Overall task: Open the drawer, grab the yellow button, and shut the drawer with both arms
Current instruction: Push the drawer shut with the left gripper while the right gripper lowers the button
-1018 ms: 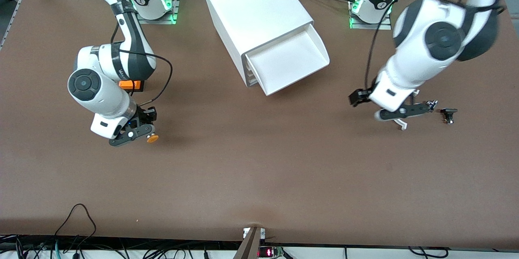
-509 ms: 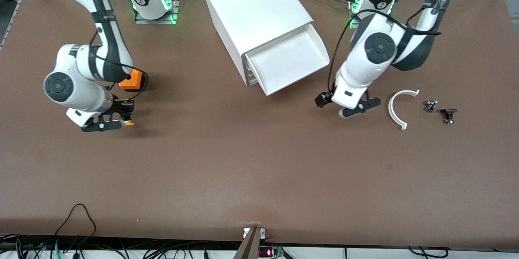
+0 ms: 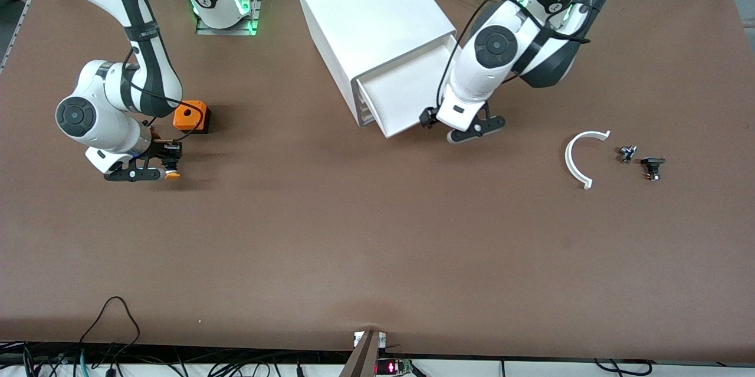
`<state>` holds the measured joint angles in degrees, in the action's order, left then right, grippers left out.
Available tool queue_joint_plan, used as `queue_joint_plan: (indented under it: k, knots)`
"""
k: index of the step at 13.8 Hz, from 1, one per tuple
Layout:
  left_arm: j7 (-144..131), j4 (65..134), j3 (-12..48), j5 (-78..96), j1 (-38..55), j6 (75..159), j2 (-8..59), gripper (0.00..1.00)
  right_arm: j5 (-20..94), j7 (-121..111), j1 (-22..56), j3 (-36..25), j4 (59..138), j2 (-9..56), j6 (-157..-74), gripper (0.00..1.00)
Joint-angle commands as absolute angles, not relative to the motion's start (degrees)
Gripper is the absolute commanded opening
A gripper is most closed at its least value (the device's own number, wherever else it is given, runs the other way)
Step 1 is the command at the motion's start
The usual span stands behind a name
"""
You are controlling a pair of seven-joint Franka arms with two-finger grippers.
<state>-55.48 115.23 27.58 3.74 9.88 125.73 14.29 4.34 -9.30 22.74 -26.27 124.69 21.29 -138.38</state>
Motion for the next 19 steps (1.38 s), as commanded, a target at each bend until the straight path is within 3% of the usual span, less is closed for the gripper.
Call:
queue_joint_plan:
  k: [1, 3, 4, 5, 6, 9, 13, 19]
  knots:
    - [-55.03, 118.65, 29.62, 10.86, 9.49, 125.77, 12.22, 1.00, 5.18, -13.52, 21.62, -26.02, 129.54, 22.93, -149.11, 0.20]
    - [-54.93, 119.35, 31.45, 14.84, 9.49, 125.68, 11.78, 1.00, 5.10, -15.20, 21.10, -26.02, 130.25, 23.64, -151.52, 0.20]
    - [-54.84, 119.96, 33.03, 15.38, 9.49, 125.60, 11.43, 1.00, 5.10, -15.21, 21.18, -26.02, 130.25, 23.38, -151.18, 0.28]
    - [-54.93, 120.93, 34.96, 15.38, 9.49, 125.68, 10.99, 1.00, 5.10, -14.33, 21.18, -25.93, 129.99, 23.12, -150.82, 0.51]
    - [-54.93, 121.46, 36.89, 15.38, 9.49, 125.68, 10.90, 1.00, 5.10, -13.89, 21.18, -25.84, 129.82, 22.68, -150.04, 1.00]
    - [-54.93, 122.60, 37.88, 15.38, 9.32, 125.86, 10.90, 1.00, 5.10, -12.41, 22.84, -25.58, 127.19, 19.61, -145.13, 1.00]
    - [-54.41, 121.82, 34.82, 14.77, 6.16, 126.47, 10.90, 1.00, 5.10, -9.59, 23.03, -25.58, 117.01, 18.90, -133.02, 1.00]
    - [-27.18, 118.39, 7.51, 14.59, 5.80, 125.52, 4.24, 1.00, 5.19, -2.29, 23.03, -22.16, 105.13, 16.97, -117.27, 1.00]
